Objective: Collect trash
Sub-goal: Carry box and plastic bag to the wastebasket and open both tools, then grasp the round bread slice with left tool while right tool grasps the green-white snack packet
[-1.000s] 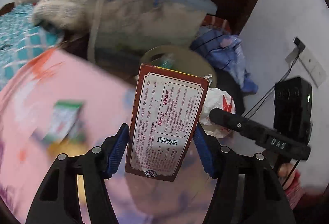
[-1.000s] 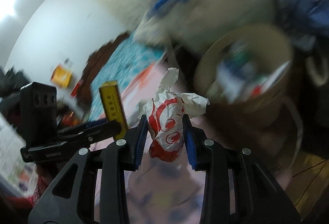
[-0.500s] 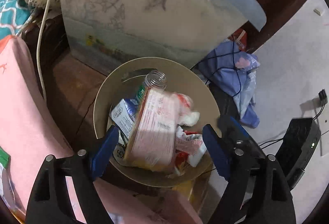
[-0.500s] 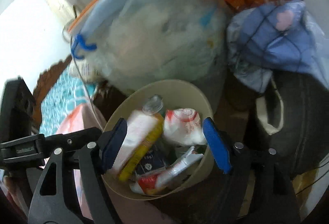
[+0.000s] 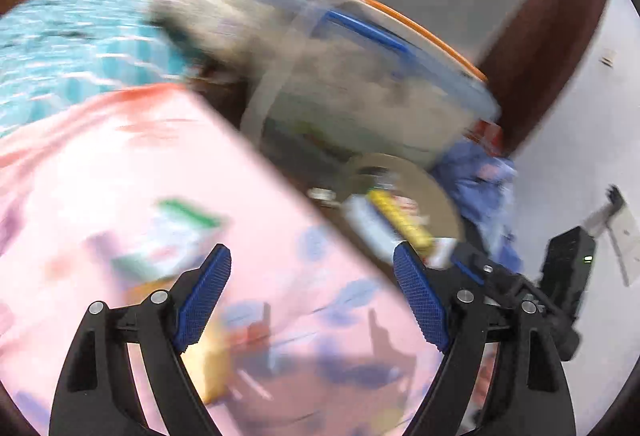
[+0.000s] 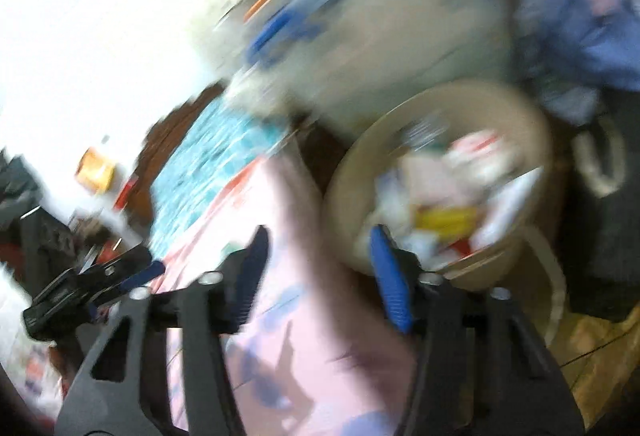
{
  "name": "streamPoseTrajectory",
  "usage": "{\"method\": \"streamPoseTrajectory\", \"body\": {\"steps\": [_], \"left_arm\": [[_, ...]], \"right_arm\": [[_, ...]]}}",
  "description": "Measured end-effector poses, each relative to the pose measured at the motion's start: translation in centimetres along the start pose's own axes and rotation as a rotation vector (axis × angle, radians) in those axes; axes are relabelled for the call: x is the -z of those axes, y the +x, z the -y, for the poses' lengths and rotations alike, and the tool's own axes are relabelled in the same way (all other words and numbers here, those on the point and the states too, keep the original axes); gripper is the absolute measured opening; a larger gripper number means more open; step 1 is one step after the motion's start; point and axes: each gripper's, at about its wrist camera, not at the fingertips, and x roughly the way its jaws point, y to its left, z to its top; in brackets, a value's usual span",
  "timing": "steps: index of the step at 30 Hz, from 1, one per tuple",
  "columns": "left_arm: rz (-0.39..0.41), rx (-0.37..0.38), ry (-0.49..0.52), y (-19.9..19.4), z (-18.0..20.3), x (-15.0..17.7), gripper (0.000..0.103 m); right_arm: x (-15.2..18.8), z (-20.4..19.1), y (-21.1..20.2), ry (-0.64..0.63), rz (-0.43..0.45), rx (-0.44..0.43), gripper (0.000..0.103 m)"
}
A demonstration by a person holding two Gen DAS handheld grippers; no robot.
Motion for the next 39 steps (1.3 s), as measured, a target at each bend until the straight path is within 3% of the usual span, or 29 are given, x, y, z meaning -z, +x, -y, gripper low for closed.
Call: {"method": "streamPoseTrajectory", "body": {"steps": [1, 4, 8, 13, 17, 23, 24, 25, 26, 30, 37, 39], "left_arm": [[0.015, -0.043, -0.025, -1.2, -2.0, 0.7, 0.079], [0.002, -0.108, -0.129, -3.1, -7.2, 2.5, 0.078], [-0.051, -0.093, -0.221, -3.2, -11.1, 4.3, 0.074], [-0.107, -0.019, -0.233, -1.7, -12.9, 5.2, 0.051], [-0.144, 0.043, -0.224, 0.5, -12.9, 5.1, 0.051], [-0.156, 0.037, -0.152, 3.2, -11.7, 4.5, 0.047], [-0.16, 0.047, -0.15, 3.5, -11.6, 4.4, 0.036], [-0.173, 0.06, -0.144, 3.9, -11.3, 4.4, 0.011], [-0.183, 0.064, -0.135, 4.1, -11.2, 4.5, 0.008], [-0.146, 0.029, -0.125, 2.7, -11.7, 5.0, 0.006], [-0.095, -0.003, -0.246, -0.5, -17.3, 6.4, 0.007], [-0.079, -0.015, -0.287, -1.3, -18.8, 6.6, 0.007]], "right_arm": [[0.6, -1.2, 1.0, -0.024, -0.042, -0.028, 0.039], [3.1, -5.7, 4.9, -0.128, -0.173, -0.062, 0.036], [5.5, -10.0, 8.4, -0.222, -0.278, -0.083, 0.033], [7.4, -13.2, 12.0, -0.307, -0.368, -0.036, 0.023], [8.5, -13.3, 13.5, -0.346, -0.385, 0.034, 0.017], [8.4, -13.1, 13.9, -0.374, -0.369, 0.069, 0.012], [8.3, -13.2, 14.1, -0.376, -0.368, 0.072, 0.012], [8.3, -13.3, 14.2, -0.375, -0.369, 0.071, 0.013], [8.1, -13.2, 14.4, -0.359, -0.379, 0.05, 0.013], [7.3, -12.6, 14.3, -0.257, -0.411, -0.03, 0.018], [4.1, -12.3, 16.4, -0.184, -0.393, -0.021, 0.019], [2.8, -11.8, 17.3, -0.162, -0.373, 0.013, 0.037]]}}
